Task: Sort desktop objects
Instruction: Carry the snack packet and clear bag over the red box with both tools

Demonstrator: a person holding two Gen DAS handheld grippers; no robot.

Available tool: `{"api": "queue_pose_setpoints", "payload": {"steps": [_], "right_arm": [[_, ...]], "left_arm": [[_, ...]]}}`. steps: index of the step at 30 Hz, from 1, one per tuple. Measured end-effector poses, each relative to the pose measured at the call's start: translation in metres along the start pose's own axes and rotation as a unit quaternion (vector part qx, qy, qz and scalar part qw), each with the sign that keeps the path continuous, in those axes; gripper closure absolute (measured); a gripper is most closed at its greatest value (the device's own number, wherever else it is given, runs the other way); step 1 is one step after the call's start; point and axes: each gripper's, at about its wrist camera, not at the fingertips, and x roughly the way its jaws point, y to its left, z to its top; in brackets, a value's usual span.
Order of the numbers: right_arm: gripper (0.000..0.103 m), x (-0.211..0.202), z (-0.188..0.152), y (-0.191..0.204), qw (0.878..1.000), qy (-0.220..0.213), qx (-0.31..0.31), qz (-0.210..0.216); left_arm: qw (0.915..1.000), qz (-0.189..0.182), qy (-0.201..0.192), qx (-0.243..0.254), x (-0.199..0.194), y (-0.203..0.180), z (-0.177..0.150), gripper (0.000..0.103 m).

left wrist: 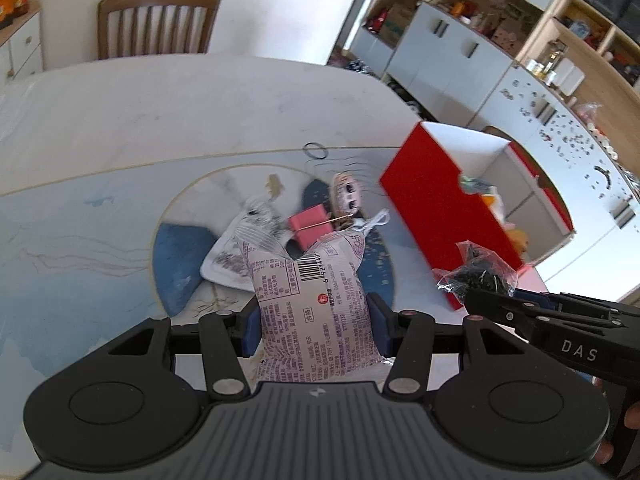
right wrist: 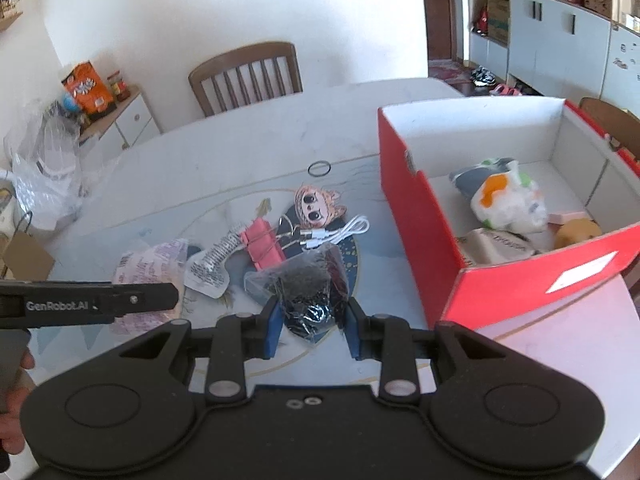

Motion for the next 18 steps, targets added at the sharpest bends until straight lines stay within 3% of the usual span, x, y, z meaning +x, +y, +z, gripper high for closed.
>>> {"api": "queue_pose_setpoints", "payload": {"steps": [10,18], "right_arm": [[0.072,-0.033,0.005,-0.021,0.999,-0.031,0.028,-0.008],[0.072,-0.046,0.018,-0.056,0.999,-0.048,0.019,-0.004]], "left_arm": [[0.9993,-0.013,-0.007,0.034,-0.004,-0.028,0.0,0.052],[0.9982,-0.027,-0.007,0.053,0.004,-0.072,0.009,0.052]]}}
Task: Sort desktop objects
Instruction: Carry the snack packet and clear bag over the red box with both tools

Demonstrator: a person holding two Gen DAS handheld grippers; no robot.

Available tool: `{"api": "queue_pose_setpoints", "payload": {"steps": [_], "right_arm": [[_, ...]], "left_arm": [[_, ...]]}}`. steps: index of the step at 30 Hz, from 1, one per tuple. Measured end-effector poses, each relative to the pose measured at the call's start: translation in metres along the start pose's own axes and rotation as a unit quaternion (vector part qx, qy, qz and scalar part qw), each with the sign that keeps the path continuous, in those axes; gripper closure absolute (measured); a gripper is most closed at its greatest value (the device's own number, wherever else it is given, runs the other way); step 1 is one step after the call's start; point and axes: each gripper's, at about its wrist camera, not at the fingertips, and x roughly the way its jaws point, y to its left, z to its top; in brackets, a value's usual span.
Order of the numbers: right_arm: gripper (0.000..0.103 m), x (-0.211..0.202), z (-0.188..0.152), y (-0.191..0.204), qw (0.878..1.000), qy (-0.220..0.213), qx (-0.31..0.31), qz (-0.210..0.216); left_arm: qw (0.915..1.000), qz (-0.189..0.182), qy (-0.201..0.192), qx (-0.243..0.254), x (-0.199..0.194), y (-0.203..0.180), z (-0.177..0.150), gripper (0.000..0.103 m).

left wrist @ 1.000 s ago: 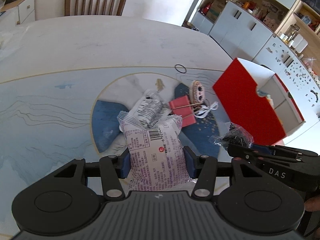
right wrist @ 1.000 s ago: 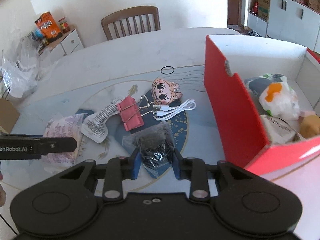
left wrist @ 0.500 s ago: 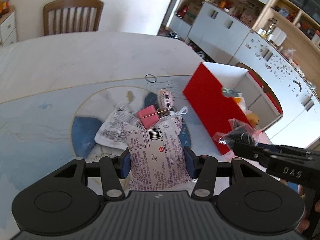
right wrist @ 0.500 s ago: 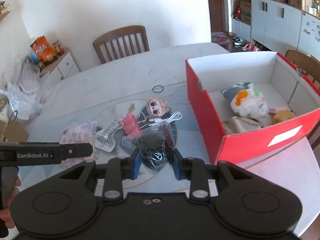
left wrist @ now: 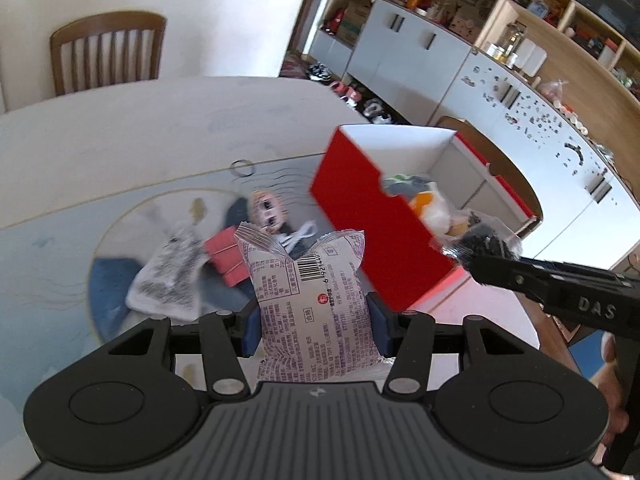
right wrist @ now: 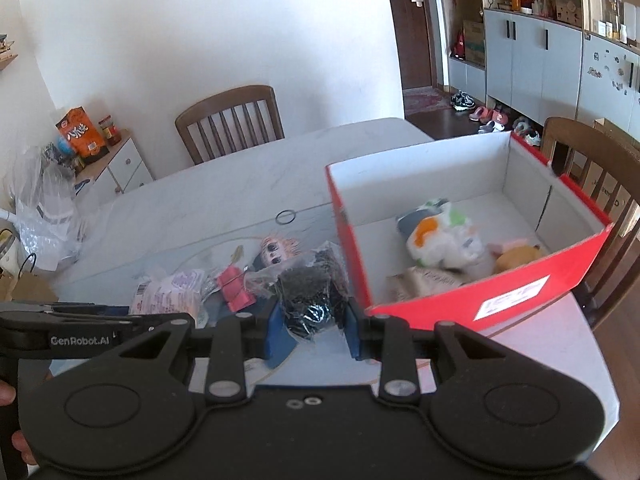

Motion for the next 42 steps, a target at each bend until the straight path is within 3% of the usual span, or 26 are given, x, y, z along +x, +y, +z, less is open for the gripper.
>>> {"api": "queue_pose_setpoints", "payload": {"steps": [26,42], "right_arm": [[0.072,0.002,0.038,-0.15,1.0,-0.01,-0.006,-0.004],[0.072,0.049,0.059,-0.179,0.999,0.019,-0.039,-0.013]], "left_arm": [[0.9995,-0.01,0.008,0.03,0.084,-0.145,0.049,0.052],[0.9988,-0.002,0.034,0.036,0.138,-0.165,0.09,0.051]]}}
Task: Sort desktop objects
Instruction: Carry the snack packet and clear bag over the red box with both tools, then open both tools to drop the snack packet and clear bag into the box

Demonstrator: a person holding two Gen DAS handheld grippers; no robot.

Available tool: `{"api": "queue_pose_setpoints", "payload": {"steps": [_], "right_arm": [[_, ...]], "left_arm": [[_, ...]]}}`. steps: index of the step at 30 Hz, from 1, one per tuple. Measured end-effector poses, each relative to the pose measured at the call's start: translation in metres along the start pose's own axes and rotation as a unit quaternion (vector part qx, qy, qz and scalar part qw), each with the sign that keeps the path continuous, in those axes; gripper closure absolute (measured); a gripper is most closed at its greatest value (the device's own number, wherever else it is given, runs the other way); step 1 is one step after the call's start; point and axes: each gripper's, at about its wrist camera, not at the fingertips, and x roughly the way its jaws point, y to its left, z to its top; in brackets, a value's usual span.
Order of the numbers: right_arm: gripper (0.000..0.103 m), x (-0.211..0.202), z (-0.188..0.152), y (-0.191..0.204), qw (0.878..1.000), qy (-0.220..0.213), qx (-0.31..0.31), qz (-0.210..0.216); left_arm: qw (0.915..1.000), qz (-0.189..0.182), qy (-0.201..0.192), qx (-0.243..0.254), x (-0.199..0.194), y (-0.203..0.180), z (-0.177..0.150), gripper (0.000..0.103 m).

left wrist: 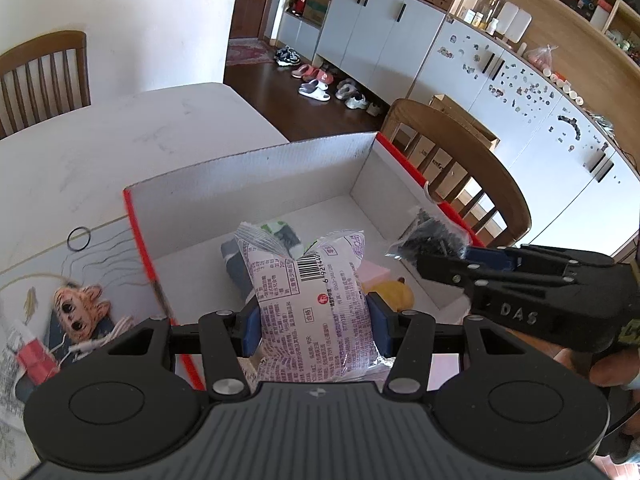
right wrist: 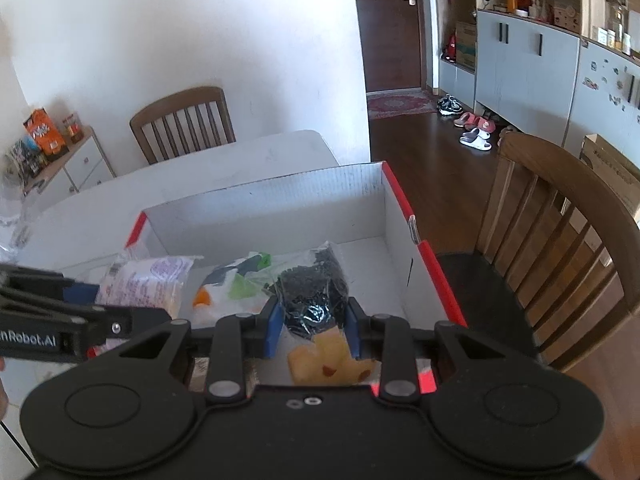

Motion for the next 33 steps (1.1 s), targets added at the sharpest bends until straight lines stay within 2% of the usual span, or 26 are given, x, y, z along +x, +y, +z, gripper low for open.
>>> {"api": "queue_pose_setpoints", "payload": {"steps": [7,13,19,24,33], "right_arm": [[0.072,0.028,0.014,-0.001,0.999,0.025,-0.019,0.003],[0.072,0.052,0.019,-0.005,0.998,0.055,-0.033,0.001],[0.072,0.073,0.021,-0.006,0.996,0.082,-0.043,-0.005],[0.072,0.086,0.019,-0.008,0.993,0.102,-0.05,-0.011],[0.071,0.1,0.015,-0.007,0.989,0.131,-0.062,-0.018]], "left_arm": [[0.9998,0.01,0.015,0.011,0.028,0.001,0.026,0.051],[0.9983,0.009,0.056,0.016,0.06,0.004,0.042,0.051],[0.996,0.021,0.076,0.042,0.079,0.0,0.054,0.051],[0.9938,0.035,0.095,0.044,0.092,0.006,0.054,0.051],[0.9917,0.033,0.117,0.044,0.105,0.011,0.049,0.051]]}}
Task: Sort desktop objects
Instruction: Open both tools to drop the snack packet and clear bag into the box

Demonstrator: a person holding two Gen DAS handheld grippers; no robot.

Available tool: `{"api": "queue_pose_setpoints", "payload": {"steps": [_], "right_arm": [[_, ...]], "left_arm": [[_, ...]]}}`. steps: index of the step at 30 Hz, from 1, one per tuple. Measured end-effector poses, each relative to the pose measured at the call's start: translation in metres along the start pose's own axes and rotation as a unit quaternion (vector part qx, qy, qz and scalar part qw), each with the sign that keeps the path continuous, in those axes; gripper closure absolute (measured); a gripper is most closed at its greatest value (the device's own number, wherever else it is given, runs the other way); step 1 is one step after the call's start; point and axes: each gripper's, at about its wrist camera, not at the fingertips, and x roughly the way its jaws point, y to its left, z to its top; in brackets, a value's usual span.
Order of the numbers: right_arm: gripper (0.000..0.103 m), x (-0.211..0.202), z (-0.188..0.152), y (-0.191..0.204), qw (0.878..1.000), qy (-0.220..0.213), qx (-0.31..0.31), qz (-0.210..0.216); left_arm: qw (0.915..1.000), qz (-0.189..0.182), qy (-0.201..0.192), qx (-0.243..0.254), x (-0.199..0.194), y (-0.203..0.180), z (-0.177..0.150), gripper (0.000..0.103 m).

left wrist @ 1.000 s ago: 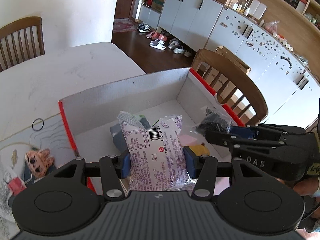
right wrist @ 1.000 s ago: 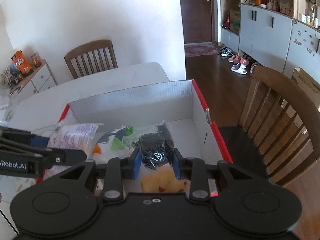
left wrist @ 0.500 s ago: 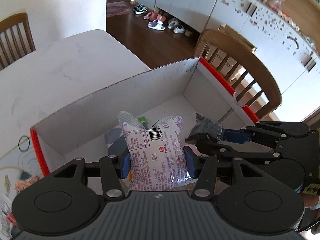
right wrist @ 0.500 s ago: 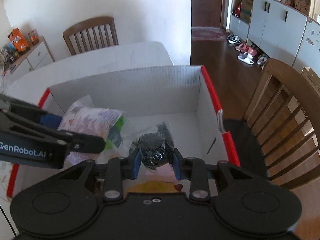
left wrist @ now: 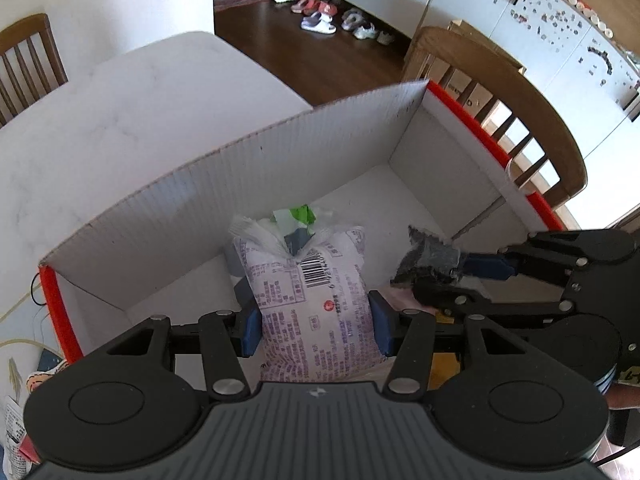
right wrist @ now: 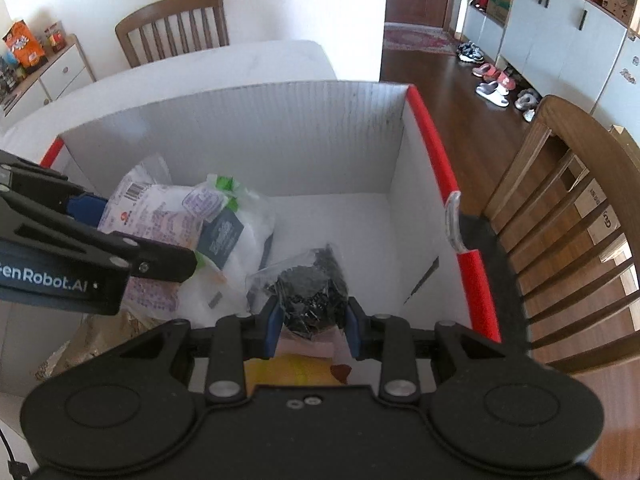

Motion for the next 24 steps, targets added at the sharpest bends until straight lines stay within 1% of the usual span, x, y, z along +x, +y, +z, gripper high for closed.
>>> {"api": "queue_pose_setpoints", "payload": {"steps": [5,10,14,22,24], "right_arm": [[0.071,0.0,0.001,-0.001,1.0,-0.001,0.003,0.005],[0.066,-0.002,0.003,-0.001,1.0,-0.007,-0.001,0.007],[0.063,-0.008,0.005,0.0,1.0,-0.014,-0.014,0.007],[0.05,-0.024,-0.001,0.01,0.999,-0.032,-0.037,0.015],[0.049,-0.029,-0.003,0.011,0.998,-0.035,-0.038,0.02]], "left_arm": [[0.9999,-0.007,0.013,-0.003,0.005,0.002,-0.006,0.05],[0.9998,-0.014,0.013,-0.008,0.003,0.004,-0.012,0.048],[0.9998,-0.017,0.007,-0.012,-0.002,0.008,-0.016,0.041],[0.9996,-0.024,-0.014,-0.007,-0.019,0.009,-0.019,0.03],[0.9994,-0.028,-0.02,-0.009,-0.023,0.006,-0.02,0.03]]}}
